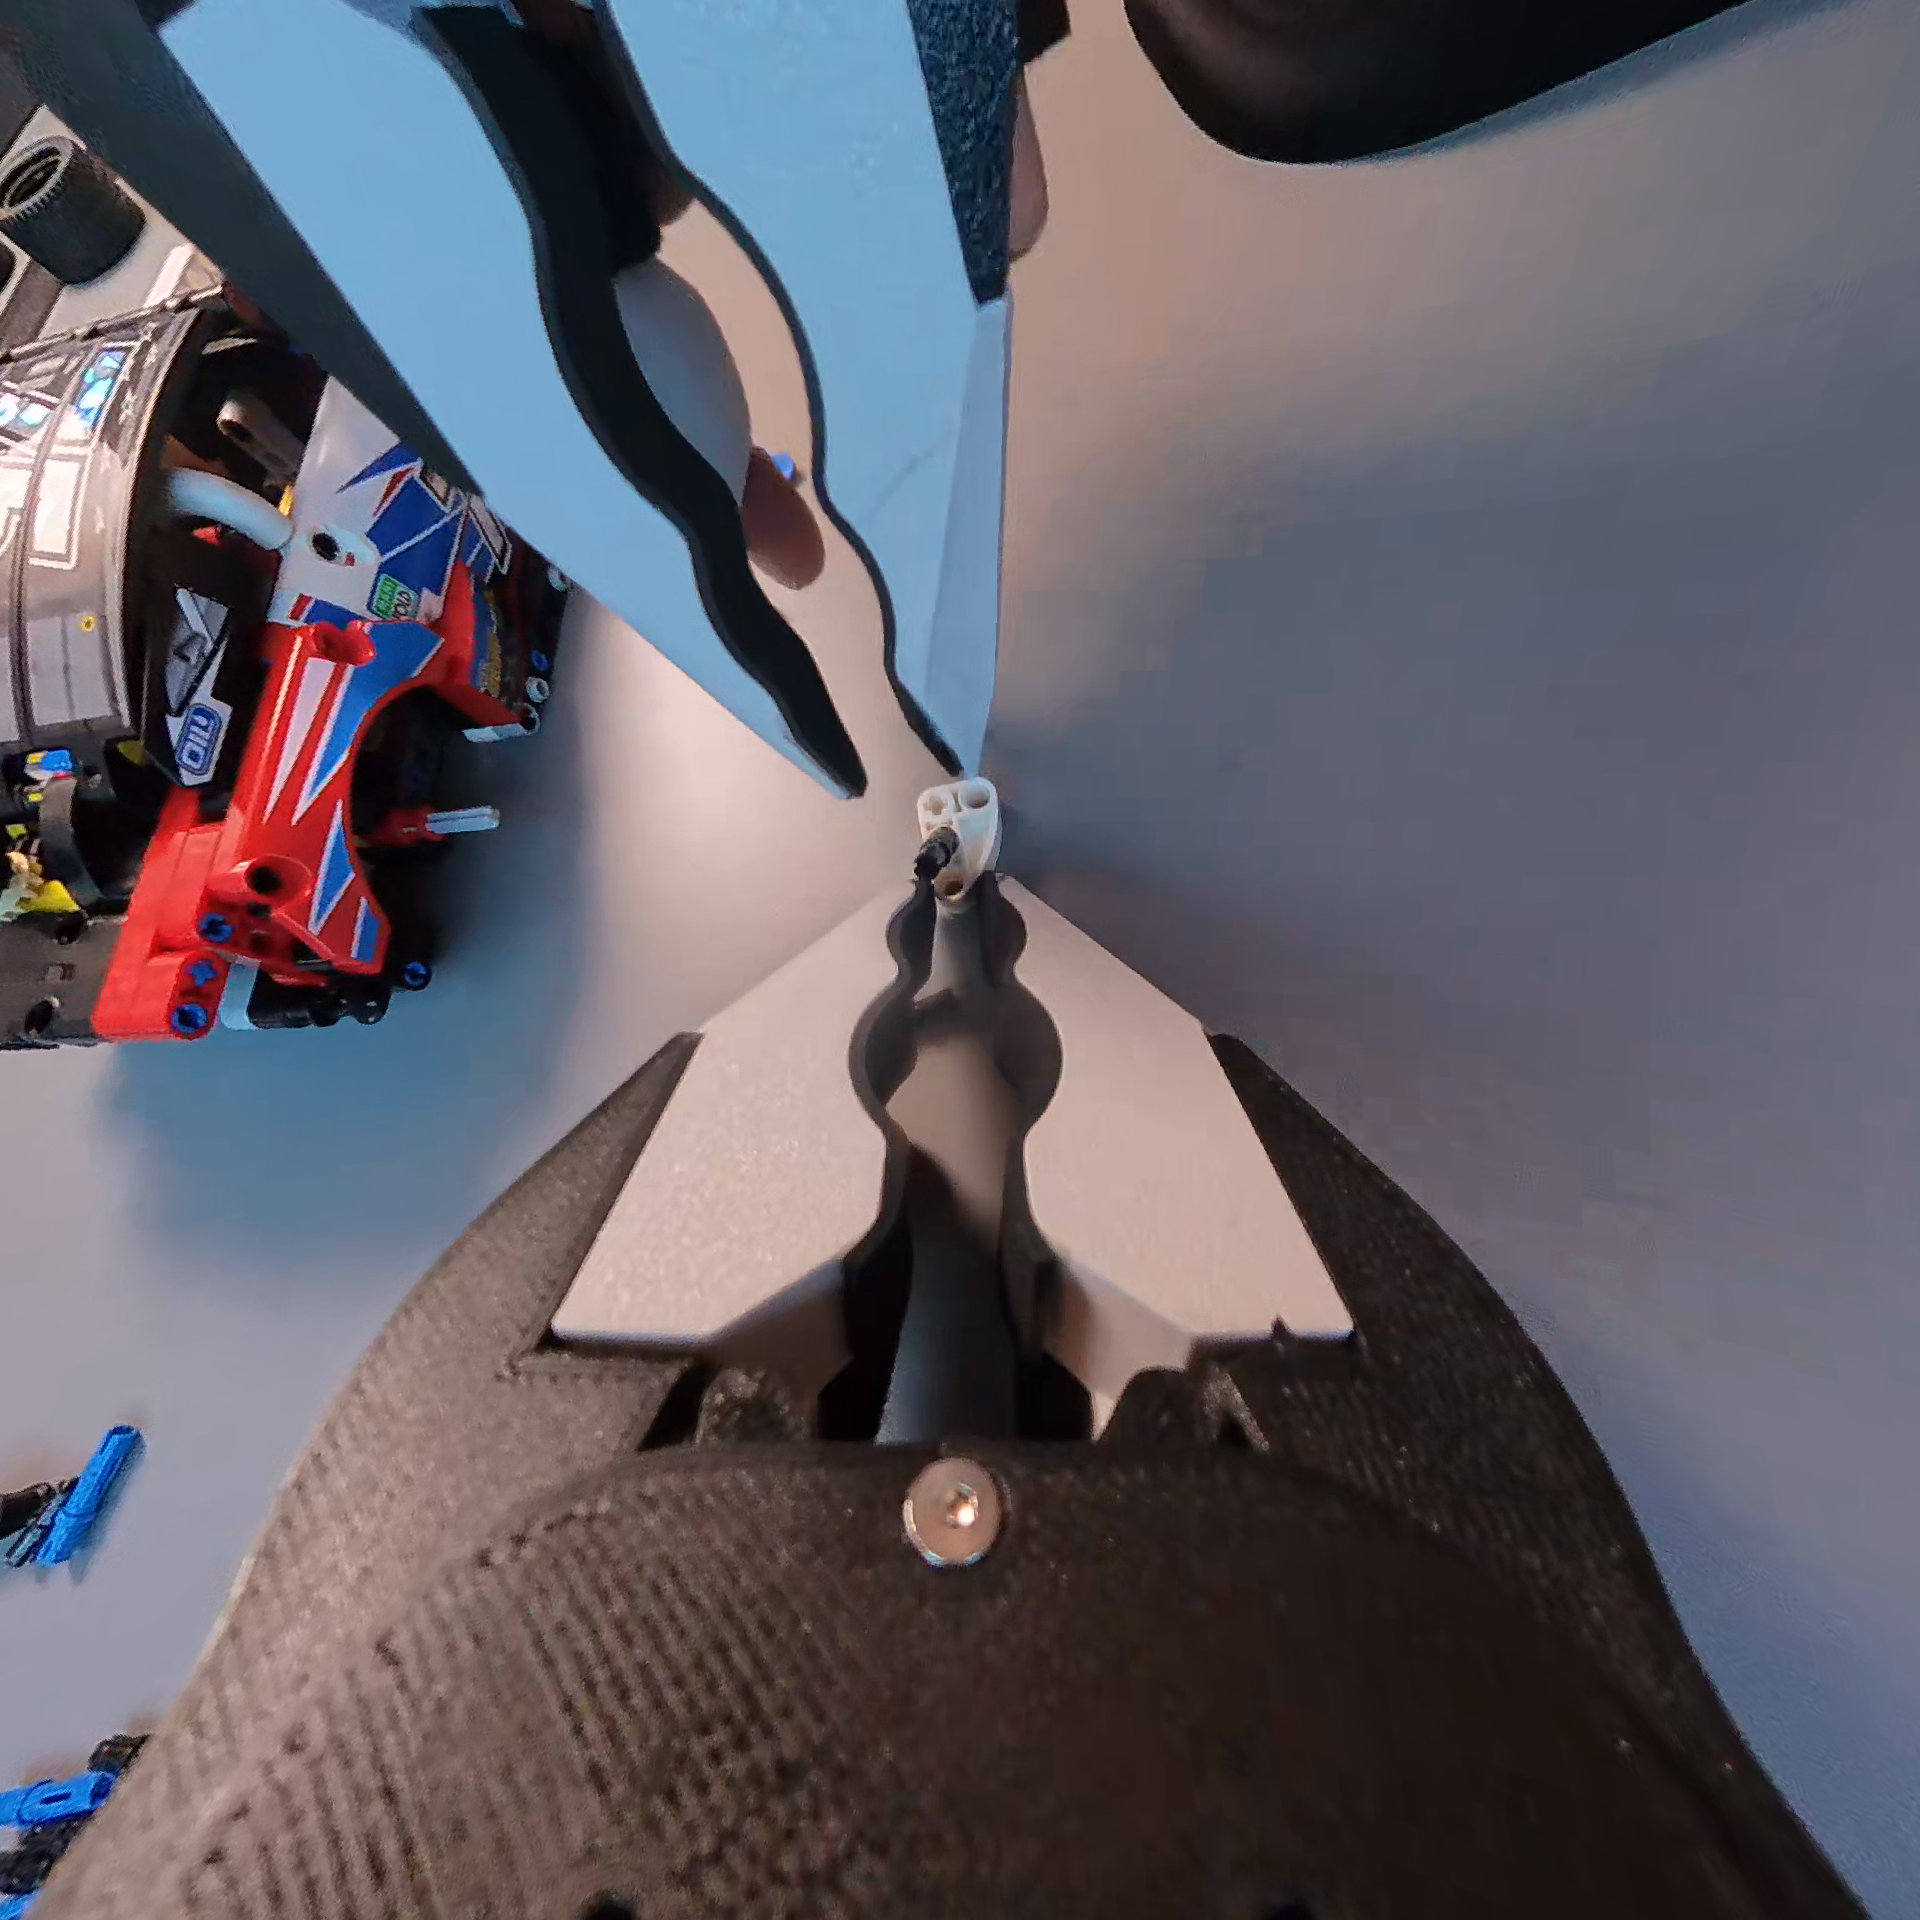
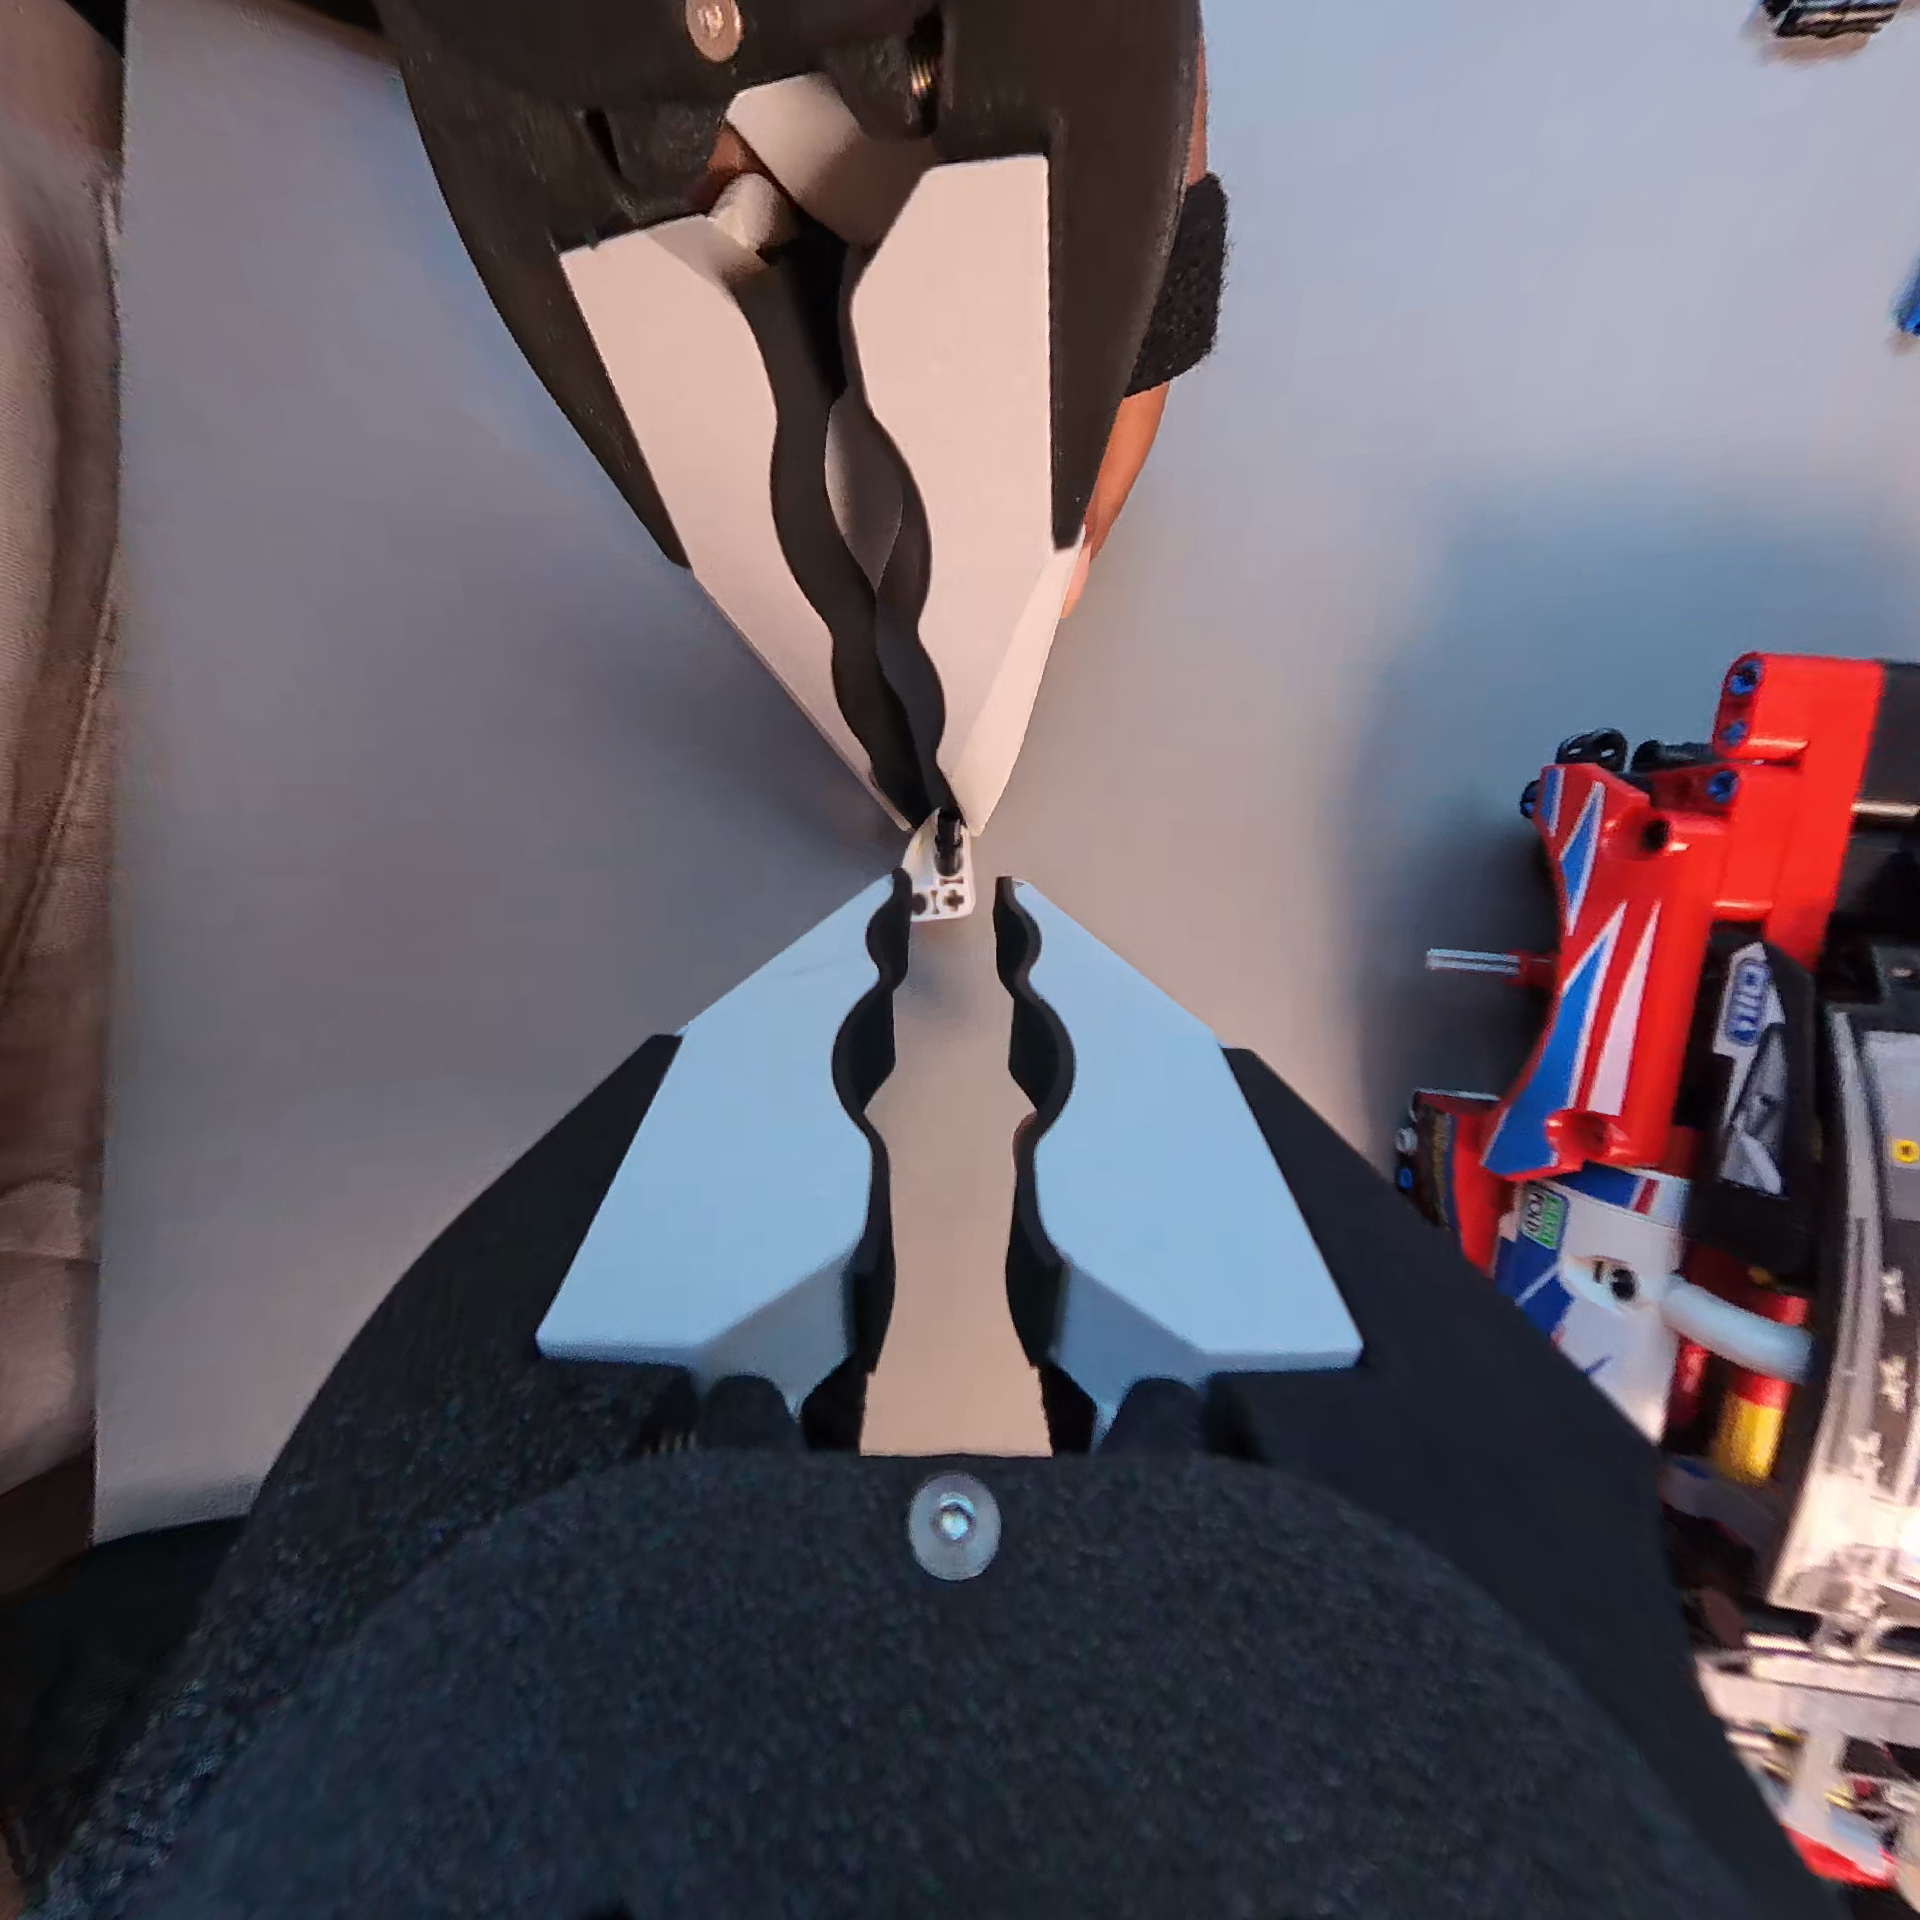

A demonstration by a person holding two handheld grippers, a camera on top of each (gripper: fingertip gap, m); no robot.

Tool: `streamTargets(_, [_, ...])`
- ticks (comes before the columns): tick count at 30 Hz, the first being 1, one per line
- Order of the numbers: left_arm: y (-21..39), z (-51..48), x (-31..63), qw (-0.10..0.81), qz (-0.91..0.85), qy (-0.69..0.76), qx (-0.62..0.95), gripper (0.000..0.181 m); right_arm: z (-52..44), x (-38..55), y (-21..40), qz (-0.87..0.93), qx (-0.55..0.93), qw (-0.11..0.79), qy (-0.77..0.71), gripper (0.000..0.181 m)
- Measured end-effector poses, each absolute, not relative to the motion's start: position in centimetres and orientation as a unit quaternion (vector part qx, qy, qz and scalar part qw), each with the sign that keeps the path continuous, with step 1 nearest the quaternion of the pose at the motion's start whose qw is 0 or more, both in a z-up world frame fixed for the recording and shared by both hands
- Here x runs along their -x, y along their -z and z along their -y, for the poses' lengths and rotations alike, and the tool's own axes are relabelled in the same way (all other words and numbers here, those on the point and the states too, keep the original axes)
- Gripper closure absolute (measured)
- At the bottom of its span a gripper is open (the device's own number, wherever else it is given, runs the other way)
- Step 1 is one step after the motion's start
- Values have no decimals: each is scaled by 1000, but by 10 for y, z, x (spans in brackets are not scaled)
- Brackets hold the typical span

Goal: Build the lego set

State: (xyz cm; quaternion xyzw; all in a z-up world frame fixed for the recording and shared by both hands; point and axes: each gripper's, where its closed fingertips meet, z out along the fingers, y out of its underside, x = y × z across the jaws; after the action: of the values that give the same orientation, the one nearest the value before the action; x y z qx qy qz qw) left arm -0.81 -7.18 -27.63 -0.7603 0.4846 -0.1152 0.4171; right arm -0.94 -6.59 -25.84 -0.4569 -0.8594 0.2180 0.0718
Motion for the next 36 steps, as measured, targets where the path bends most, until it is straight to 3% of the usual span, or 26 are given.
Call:
streamTargets(15, [276, 72, 8, 417, -484, 116, 760, 176, 73, 19, 267, 867, 462, 87, -164, 180])
streamTargets(36, [276, 72, 8, 416, -486, 116, 760, 176, 69, 14, 263, 820, 489, 136, -266, 180])
